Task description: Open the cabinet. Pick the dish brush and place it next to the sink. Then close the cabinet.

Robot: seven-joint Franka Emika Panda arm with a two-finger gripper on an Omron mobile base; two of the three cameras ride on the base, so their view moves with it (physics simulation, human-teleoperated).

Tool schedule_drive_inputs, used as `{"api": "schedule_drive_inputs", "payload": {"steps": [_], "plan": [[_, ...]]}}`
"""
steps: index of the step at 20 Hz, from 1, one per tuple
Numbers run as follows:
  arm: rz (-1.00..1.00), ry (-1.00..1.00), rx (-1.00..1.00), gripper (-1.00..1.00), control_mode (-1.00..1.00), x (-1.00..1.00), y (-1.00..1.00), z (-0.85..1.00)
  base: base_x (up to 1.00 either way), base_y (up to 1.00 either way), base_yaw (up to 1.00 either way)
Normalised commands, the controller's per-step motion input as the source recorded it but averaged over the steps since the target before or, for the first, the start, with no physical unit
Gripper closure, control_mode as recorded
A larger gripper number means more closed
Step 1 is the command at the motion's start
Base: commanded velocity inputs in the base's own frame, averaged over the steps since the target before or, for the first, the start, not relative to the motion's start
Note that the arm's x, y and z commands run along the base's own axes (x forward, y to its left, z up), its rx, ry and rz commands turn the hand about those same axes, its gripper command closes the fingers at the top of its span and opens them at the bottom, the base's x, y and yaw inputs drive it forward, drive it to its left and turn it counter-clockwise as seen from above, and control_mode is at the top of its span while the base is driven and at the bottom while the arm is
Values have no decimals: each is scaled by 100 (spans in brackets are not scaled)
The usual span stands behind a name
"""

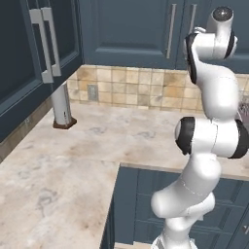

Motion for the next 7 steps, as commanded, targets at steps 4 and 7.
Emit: {"api": "schedule_drive_inputs", "payload": {"steps": [4,7], "plan": [[9,-27,0,-100,-100,-64,-1,-14,0,0,0],[11,-36,0,-100,-100,-100,10,-36,0,0,0]]}}
